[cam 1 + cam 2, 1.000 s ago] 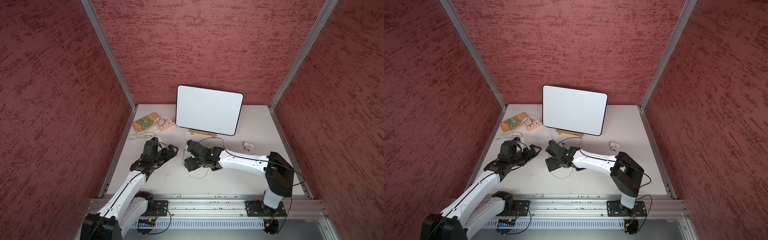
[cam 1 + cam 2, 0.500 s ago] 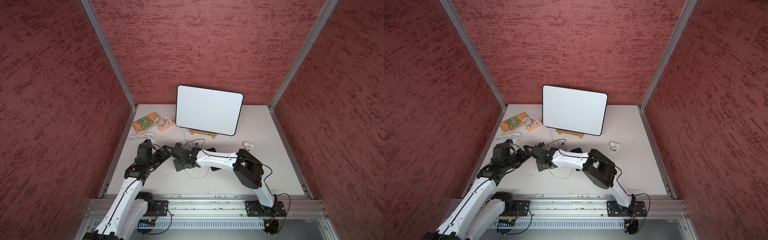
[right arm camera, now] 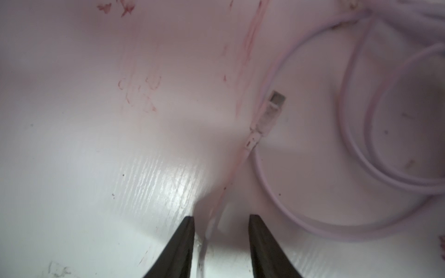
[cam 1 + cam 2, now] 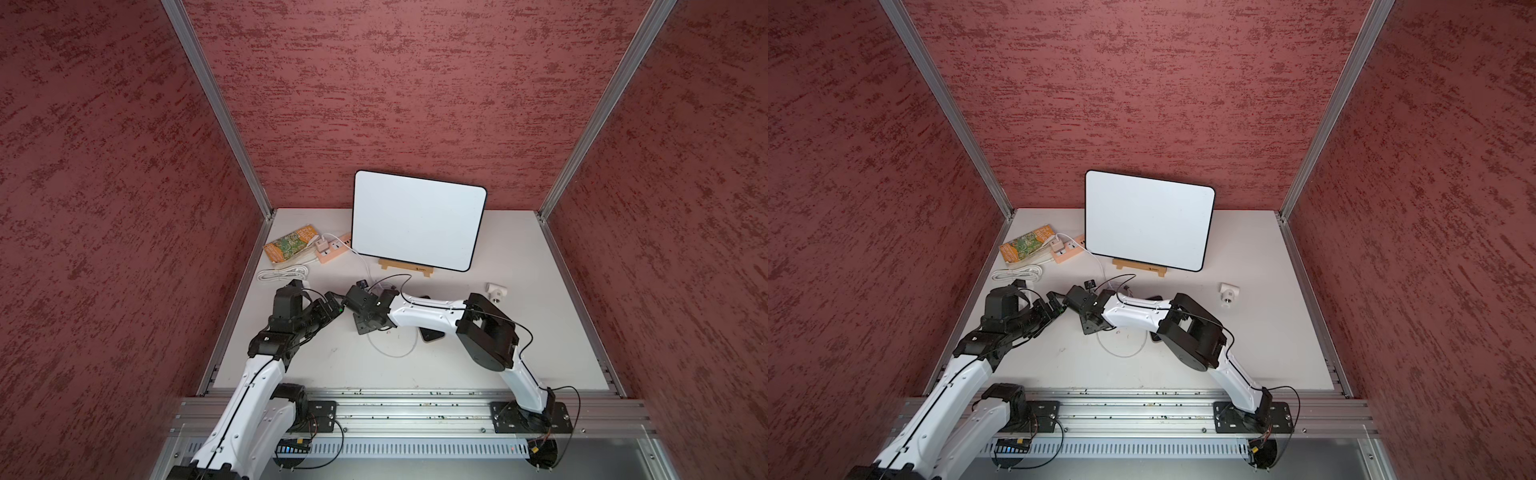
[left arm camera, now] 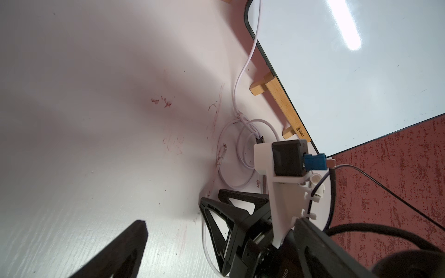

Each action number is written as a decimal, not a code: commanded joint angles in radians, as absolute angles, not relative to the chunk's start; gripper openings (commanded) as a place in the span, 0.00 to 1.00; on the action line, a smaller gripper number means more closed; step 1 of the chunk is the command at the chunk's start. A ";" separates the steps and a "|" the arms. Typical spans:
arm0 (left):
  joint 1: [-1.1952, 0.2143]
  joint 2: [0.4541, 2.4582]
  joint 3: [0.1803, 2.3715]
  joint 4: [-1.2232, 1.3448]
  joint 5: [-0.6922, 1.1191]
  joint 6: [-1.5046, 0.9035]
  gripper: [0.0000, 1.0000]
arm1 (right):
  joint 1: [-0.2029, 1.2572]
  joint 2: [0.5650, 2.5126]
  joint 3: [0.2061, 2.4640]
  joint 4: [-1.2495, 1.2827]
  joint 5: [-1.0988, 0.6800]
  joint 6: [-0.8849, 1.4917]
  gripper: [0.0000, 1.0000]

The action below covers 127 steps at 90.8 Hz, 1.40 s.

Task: Plug the charging cable into the phone
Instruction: Pick up the charging cable from the center of the board.

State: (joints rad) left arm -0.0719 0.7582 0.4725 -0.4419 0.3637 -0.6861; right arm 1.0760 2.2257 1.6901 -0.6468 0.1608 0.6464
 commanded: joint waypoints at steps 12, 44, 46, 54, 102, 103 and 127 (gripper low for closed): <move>-0.057 0.754 0.465 -0.421 0.380 -0.669 1.00 | 1.070 2.240 1.691 -0.644 0.174 0.627 0.15; -0.015 0.787 0.453 -0.312 0.539 -0.717 1.00 | 1.030 1.910 1.326 -0.328 0.227 0.415 0.00; -0.010 0.791 0.446 -0.280 0.560 -0.730 1.00 | 1.023 1.878 1.296 -0.295 0.213 0.396 0.00; 0.001 0.811 0.392 -0.097 0.692 -0.817 0.97 | 0.994 1.763 1.172 -0.168 0.136 0.322 0.00; -0.198 1.135 0.422 0.703 1.014 -1.063 0.51 | 0.966 1.473 0.970 -0.006 -0.134 0.219 0.00; -0.202 1.134 0.427 0.680 1.009 -1.052 0.51 | 0.966 1.471 0.971 -0.008 -0.137 0.219 0.00; -0.222 1.095 0.487 0.430 0.942 -0.944 0.60 | 0.966 1.390 0.939 -0.009 -0.125 0.225 0.00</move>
